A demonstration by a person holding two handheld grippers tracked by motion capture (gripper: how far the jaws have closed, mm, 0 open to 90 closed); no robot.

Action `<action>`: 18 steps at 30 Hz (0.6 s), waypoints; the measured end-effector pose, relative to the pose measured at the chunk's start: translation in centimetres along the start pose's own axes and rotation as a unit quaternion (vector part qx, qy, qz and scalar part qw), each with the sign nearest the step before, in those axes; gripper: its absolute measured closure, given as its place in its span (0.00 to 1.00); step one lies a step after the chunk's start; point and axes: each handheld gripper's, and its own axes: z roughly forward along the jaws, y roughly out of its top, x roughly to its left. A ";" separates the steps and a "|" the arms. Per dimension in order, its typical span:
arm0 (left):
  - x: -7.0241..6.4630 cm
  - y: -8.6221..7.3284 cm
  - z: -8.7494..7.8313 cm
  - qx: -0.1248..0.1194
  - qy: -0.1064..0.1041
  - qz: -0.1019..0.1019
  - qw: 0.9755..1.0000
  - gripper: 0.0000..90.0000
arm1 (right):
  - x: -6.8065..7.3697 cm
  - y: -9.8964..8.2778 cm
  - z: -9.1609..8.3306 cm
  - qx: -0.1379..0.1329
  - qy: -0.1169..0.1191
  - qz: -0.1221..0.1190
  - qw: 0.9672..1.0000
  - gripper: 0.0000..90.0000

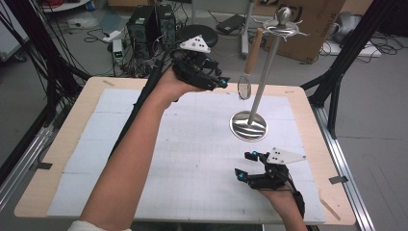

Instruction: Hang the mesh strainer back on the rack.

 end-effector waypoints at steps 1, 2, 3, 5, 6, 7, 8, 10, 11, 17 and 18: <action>0.0 -0.2 -0.3 -0.003 0.002 0.003 1.000 0.33 | 0.0 0.0 0.1 0.002 0.001 0.000 1.000 0.27; 0.0 -0.4 -0.7 -0.005 0.004 0.007 1.000 0.32 | 0.1 0.0 0.1 0.001 0.001 -0.002 1.000 0.27; 0.1 -0.6 -1.0 -0.005 0.007 0.009 1.000 0.31 | 0.1 0.0 0.2 0.004 0.002 -0.002 1.000 0.27; 0.1 -0.9 -1.6 -0.002 0.012 0.010 1.000 0.29 | 0.1 0.0 0.3 0.005 0.002 -0.002 1.000 0.27; 0.1 -1.1 -1.9 -0.004 0.015 0.012 1.000 0.28 | 0.1 0.0 0.3 0.006 0.002 -0.003 1.000 0.27; 0.0 -1.3 -2.3 -0.008 0.015 0.011 1.000 0.27 | 0.1 0.0 0.3 0.006 0.002 -0.003 1.000 0.27; 0.0 -1.5 -2.6 -0.013 0.015 0.008 1.000 0.27 | 0.1 0.0 0.3 0.006 0.001 -0.003 1.000 0.27; 0.0 -1.9 -3.2 -0.017 0.017 0.006 1.000 0.26 | 0.2 0.0 0.4 0.006 0.002 -0.003 1.000 0.27; 0.0 -2.2 -3.5 -0.019 0.017 0.003 1.000 0.26 | 0.2 0.0 0.4 0.007 0.002 -0.003 1.000 0.27; -0.3 -3.9 -5.6 -0.024 0.032 0.004 0.999 0.25 | 0.4 0.0 0.7 0.012 0.003 -0.009 1.000 0.27; -0.4 -4.2 -6.0 -0.025 0.033 0.003 0.999 0.25 | 0.4 0.1 0.7 0.012 0.004 -0.009 1.000 0.27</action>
